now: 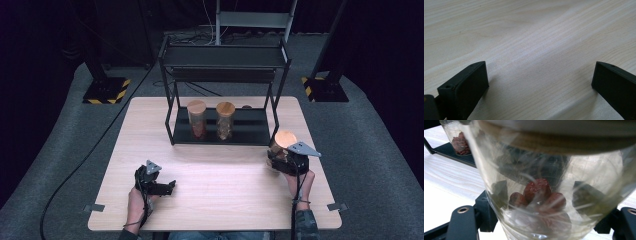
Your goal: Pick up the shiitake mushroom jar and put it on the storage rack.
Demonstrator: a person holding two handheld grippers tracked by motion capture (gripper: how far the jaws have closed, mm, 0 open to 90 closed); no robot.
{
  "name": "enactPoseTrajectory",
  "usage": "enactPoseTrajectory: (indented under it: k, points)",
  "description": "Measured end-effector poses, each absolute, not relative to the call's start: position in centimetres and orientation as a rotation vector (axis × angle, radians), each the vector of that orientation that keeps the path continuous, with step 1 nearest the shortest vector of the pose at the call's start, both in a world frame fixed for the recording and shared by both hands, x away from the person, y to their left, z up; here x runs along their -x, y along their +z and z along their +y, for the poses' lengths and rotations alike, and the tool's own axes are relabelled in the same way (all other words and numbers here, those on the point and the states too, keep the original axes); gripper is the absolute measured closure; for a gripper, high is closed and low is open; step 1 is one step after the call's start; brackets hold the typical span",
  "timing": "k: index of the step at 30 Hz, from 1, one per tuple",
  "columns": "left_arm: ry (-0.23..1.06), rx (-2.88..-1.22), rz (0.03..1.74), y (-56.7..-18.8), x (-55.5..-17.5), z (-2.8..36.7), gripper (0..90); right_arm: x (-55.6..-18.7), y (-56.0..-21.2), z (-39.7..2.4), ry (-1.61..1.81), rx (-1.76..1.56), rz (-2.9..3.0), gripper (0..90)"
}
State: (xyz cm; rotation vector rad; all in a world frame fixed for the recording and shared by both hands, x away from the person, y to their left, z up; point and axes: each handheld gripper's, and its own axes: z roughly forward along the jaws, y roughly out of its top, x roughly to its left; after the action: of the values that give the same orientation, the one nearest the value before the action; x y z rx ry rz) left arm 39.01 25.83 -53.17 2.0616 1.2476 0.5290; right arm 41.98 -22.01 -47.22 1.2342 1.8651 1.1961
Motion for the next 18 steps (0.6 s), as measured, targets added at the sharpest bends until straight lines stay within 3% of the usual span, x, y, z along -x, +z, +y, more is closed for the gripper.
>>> enactPoseTrajectory:
  k: [18]
  points:
    - [0.529, -2.061, 1.248, -53.18, -39.01, 25.83, 0.0, -42.36, -46.98, -21.21, 1.210, -1.217, 1.883, 24.5]
